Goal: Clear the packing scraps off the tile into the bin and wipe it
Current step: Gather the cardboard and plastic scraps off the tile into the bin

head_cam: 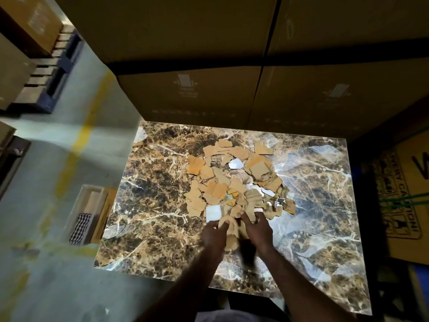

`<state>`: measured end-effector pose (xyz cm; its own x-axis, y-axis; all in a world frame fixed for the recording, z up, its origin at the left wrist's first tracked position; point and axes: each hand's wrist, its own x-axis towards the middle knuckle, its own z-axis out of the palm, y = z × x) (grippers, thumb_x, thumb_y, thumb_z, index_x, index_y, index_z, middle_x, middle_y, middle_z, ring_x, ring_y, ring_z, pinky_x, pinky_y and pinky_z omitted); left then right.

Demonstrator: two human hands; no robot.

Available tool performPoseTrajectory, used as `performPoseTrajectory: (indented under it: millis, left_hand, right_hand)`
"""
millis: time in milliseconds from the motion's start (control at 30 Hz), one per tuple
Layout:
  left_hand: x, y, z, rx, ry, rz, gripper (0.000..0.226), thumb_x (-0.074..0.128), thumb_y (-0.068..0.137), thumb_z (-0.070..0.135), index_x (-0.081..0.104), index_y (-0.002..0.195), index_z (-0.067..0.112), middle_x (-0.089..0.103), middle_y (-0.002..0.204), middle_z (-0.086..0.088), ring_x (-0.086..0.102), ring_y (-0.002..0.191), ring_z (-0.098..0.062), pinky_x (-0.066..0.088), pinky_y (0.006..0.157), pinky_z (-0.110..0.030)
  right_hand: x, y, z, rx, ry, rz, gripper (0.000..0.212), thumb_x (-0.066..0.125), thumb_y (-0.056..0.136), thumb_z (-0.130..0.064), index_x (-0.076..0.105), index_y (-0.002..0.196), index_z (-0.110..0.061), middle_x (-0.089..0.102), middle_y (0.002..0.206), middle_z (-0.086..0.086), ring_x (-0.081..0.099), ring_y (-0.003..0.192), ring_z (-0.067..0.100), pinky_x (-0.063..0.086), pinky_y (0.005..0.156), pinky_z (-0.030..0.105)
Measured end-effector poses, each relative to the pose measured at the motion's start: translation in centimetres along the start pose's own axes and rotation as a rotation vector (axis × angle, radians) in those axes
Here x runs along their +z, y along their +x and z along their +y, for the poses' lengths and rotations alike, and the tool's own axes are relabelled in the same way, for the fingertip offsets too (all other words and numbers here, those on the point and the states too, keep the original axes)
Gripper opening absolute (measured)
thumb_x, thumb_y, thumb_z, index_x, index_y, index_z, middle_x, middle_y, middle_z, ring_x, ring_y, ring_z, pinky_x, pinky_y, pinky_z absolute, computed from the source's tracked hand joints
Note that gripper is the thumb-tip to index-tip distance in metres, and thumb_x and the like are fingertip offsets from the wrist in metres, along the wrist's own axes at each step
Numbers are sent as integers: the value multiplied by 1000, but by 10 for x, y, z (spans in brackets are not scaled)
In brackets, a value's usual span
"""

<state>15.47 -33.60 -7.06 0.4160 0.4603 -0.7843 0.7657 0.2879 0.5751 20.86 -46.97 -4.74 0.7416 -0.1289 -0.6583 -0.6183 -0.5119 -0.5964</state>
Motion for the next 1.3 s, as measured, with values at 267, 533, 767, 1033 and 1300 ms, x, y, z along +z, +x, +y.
performPoseTrajectory:
  millis: [267,533,767,1033,1300]
  left_hand:
    - [0,-10,0,96,60,14,21,82,94,19,77,113,11,78,106,-4,74,97,-23,57,75,-28]
    - [-7,-11,2,51,-4,-145,19,87,89,19,77,104,11,83,95,-5,79,97,-34,66,80,-52]
    - [-9,-39,16,66,-87,-203,32,85,89,5,65,115,7,81,107,-14,78,93,-33,57,56,-31]
    - [0,-70,27,90,-159,-259,32,80,92,-1,71,119,11,82,109,-8,79,99,-29,63,66,-35]
    - [5,-82,32,210,-9,-414,24,82,94,10,79,115,18,82,110,-2,77,108,-29,63,90,-57]
  right_hand:
    - [12,-12,5,30,84,55,32,76,97,-26,65,123,-12,74,118,12,68,109,36,51,89,40]
    - [8,-16,17,-17,210,2,43,78,95,-27,65,136,-20,74,120,2,71,111,26,58,97,48]
    - [-13,-22,23,-69,369,-50,44,84,92,-28,69,132,-25,79,114,-7,76,105,15,63,93,48]
    - [-42,-47,17,-129,535,-59,42,84,88,-30,71,128,-29,79,118,-8,75,111,16,59,101,51]
    - [-67,-86,4,-241,740,-12,54,76,89,-65,70,132,-32,74,131,-12,67,127,10,49,115,50]
